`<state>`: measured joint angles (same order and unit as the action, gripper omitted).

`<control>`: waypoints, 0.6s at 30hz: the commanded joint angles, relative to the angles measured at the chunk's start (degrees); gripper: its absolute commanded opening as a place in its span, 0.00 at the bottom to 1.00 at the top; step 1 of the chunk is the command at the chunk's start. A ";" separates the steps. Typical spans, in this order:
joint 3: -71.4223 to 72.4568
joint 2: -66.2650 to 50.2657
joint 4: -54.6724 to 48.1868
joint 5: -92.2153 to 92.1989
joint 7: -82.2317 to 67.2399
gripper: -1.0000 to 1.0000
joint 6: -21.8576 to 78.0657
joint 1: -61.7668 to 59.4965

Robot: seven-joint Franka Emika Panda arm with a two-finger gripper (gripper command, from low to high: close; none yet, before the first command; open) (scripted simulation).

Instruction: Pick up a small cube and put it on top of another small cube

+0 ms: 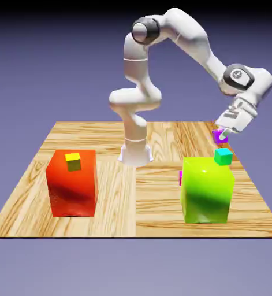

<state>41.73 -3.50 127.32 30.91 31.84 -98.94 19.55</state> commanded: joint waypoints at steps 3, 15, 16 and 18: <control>-1.73 -4.77 4.74 -3.09 3.31 0.00 -2.59 5.04; -10.02 -14.96 17.90 6.20 8.40 1.00 -13.73 8.13; -8.63 -13.04 16.53 3.73 6.75 1.00 -11.24 8.32; -5.86 -9.20 13.77 -1.21 3.43 1.00 -6.27 8.72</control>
